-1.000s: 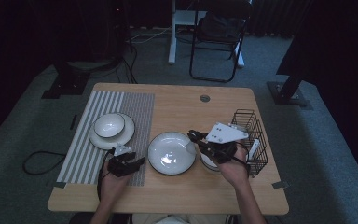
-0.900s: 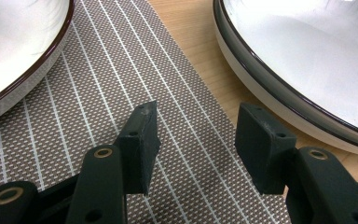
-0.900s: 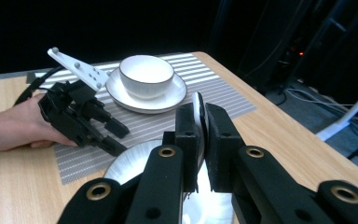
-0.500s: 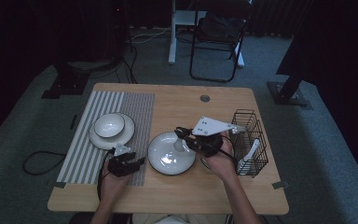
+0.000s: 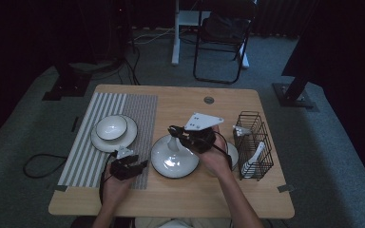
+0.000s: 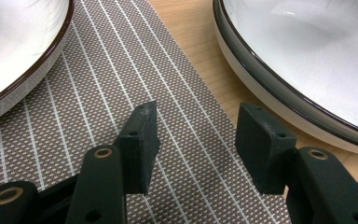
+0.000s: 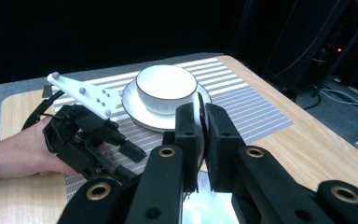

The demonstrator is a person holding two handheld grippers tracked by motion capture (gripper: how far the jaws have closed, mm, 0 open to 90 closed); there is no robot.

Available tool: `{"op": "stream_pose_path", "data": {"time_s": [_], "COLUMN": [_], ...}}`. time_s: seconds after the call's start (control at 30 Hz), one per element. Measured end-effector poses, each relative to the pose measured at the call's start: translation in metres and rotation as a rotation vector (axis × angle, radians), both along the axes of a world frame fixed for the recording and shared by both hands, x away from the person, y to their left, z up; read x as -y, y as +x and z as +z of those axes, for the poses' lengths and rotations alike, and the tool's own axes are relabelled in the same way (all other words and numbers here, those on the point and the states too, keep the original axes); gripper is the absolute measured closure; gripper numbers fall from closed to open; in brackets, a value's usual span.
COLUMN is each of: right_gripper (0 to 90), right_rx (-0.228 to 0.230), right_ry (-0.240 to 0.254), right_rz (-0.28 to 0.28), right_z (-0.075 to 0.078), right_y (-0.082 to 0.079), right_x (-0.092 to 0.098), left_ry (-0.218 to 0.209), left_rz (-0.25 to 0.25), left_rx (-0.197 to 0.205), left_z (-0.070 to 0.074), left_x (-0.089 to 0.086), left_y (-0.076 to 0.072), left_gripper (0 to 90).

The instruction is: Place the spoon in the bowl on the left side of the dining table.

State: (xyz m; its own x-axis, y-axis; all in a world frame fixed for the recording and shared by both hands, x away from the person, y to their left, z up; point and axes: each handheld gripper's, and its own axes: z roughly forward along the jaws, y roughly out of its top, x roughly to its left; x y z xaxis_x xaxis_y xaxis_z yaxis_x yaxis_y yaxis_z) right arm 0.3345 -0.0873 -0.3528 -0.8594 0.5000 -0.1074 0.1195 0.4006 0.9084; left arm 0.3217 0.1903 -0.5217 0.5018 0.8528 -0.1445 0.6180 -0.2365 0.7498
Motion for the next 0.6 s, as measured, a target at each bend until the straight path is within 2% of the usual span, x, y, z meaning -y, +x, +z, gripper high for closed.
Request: {"op": "stream_pose_path", "data": {"time_s": [0.6], "right_gripper": [84.6], "right_rx": [-0.030], "right_ry": [-0.004], "right_rz": [0.027], "right_z": [0.003], "right_y": [0.026], "right_x": [-0.033], "left_ry": [-0.002], "left_rz": [0.000], "left_rx": [-0.001], "left_z": [0.000], "left_x": [0.000], "left_y": [0.000], "left_gripper": [49.7]}}
